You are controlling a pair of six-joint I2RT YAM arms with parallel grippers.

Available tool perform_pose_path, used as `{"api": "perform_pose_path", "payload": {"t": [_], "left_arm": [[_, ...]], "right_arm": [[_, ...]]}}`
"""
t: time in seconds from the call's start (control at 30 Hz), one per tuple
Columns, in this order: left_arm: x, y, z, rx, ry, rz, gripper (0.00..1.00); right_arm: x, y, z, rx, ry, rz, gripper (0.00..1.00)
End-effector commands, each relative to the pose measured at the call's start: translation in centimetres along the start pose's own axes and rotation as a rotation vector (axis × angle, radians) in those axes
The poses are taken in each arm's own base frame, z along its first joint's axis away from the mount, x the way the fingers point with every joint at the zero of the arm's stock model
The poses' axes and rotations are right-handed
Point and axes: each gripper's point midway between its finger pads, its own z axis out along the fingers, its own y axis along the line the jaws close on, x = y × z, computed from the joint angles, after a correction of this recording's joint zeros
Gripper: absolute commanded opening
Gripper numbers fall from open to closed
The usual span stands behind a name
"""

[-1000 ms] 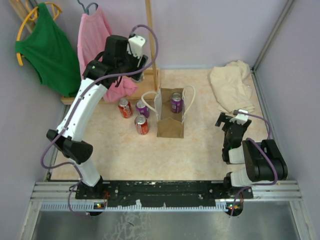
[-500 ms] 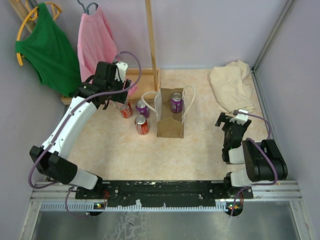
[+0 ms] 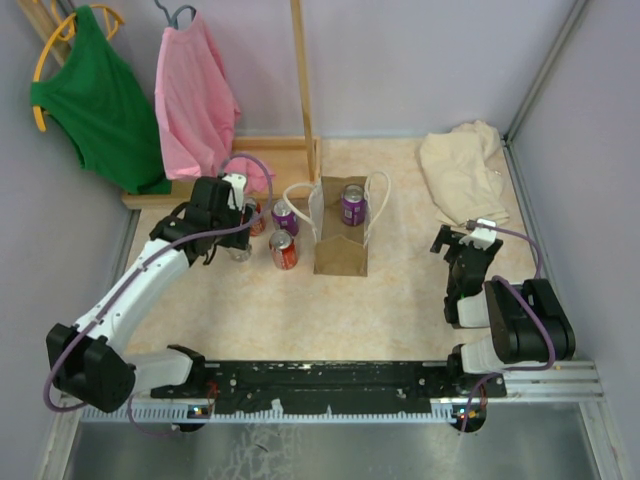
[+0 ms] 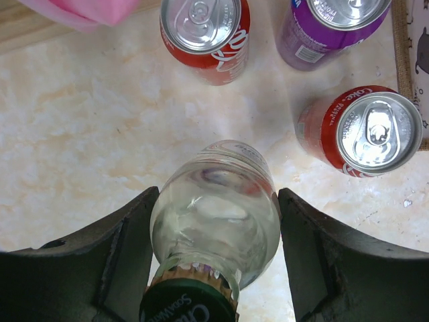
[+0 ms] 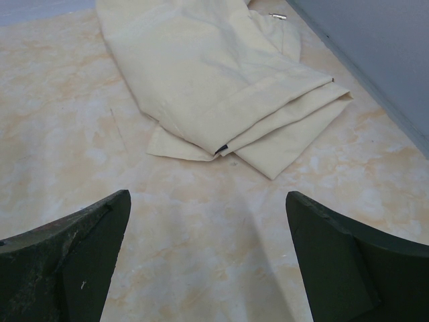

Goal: Take the beverage out of the canvas bag

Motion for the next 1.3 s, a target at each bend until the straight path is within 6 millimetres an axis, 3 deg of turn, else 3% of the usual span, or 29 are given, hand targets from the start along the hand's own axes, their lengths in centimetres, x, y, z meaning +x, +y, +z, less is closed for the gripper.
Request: {"api": "perform_pose_path", "payload": {"t": [0.0,0.27,0.63,0.87,1.13,1.23,1.27], "left_arm": [[-4.4,-0.1,0.5,-0.003,-0.203,-0.092,0.0],[-2.8,-0.9,4.1,-0.005,-0.161,-0.11,0.0],[-1.9,-1.0,6.2,-0.032,-0.078,-0.107,0.03],[-1.1,-1.1,6.9,-0.036,-0.036,-0.106,0.23],[-0.9,-0.7,6.7,-0.06,-0.022,-0.103,0.67],[-1.1,-0.5,6.6,-0.067,-0.026,-0.104,0.98],[-1.1,-0.5,6.5,-0.066,-0.026,-0.105,1.0]], "right_arm": [[-2.0,0.4,0.8,0.005,-0.064,0.009,0.99],[-1.9,0.4,0.8,0.003,-0.062,0.008,0.99],[-1.9,0.4,0.8,0.004,-0.062,0.008,0.99],[-1.9,0.4,0.8,0.004,-0.062,0.008,0.99],[-1.9,0.4,0.8,0.003,-0.062,0.01,0.99],[-1.9,0.4,0.8,0.003,-0.062,0.008,0.99],[-2.0,0.4,0.8,0.004,-0.063,0.009,0.99]]}}
